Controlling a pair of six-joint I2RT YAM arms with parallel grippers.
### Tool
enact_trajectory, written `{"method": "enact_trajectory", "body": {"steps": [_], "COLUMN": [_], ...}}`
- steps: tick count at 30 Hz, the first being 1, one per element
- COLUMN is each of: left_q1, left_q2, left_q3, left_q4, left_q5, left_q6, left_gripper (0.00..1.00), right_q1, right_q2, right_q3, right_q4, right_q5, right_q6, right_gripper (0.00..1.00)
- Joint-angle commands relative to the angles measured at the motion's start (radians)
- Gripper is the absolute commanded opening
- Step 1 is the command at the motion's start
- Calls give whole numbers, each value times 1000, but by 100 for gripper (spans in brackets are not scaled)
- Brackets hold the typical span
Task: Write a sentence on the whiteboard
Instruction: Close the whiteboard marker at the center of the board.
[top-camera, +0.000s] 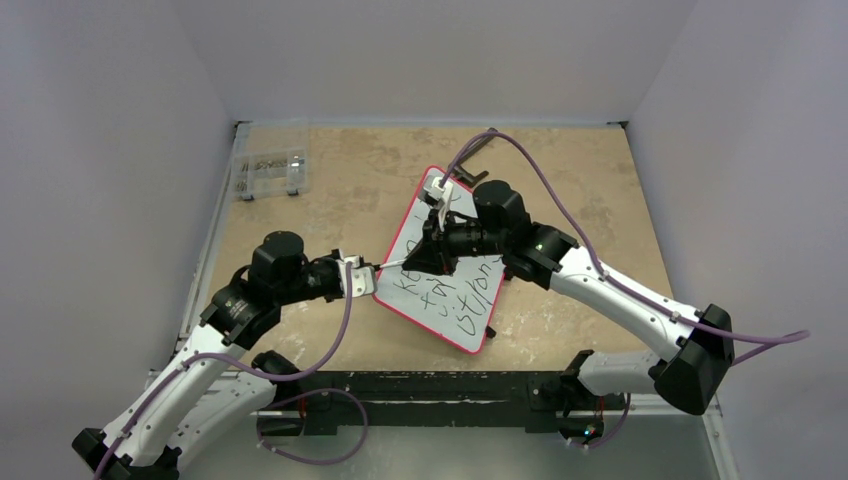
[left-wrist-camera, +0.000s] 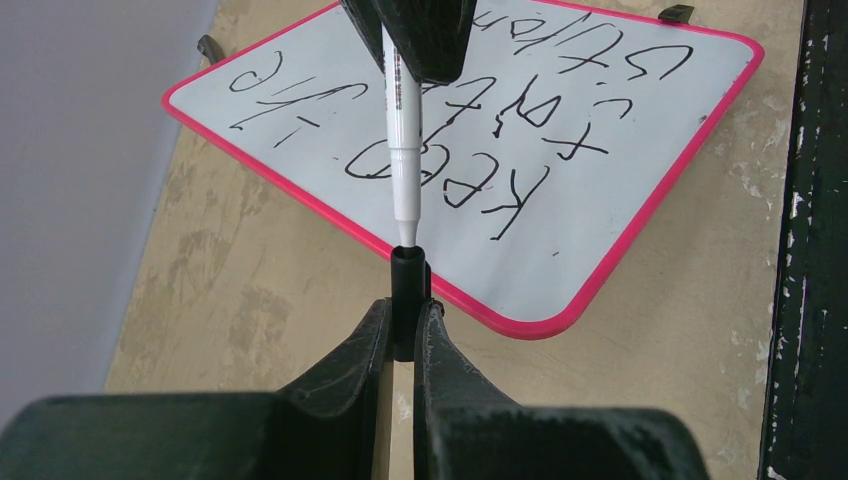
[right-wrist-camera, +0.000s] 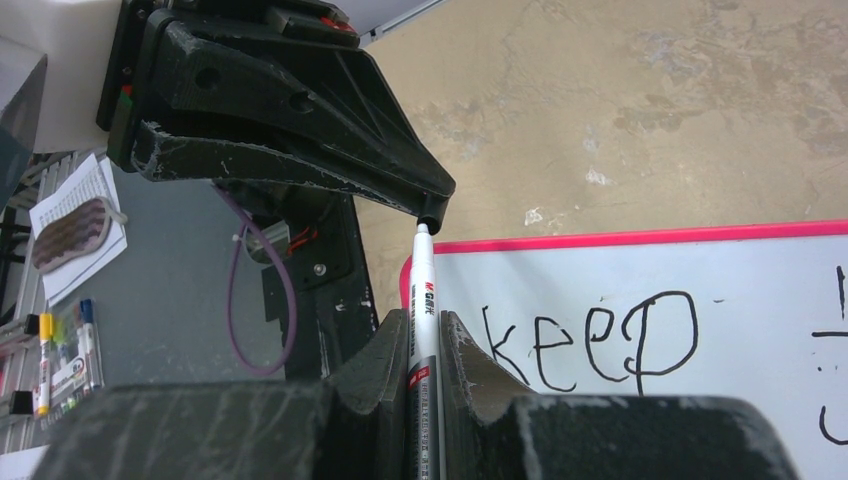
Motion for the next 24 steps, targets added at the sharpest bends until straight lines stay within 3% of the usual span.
{"method": "enact_trajectory", "body": {"steps": [1, 18, 24], "left_q1": [-4, -4, -3], "left_q2": [-10, -25, -30], "left_q3": [3, -2, 6], "left_q4": [22, 24, 17], "left_q5": [24, 24, 15], "left_q6": [13, 13, 4], "left_gripper": [0, 0, 0], "right_q1": [11, 47, 102], "right_q2": [6, 85, 147], "right_q3": [38, 106, 162], "right_q4": [35, 31, -5], "right_q5": [12, 30, 99], "right_q6": [3, 2, -12], "right_gripper": [0, 0, 0]}}
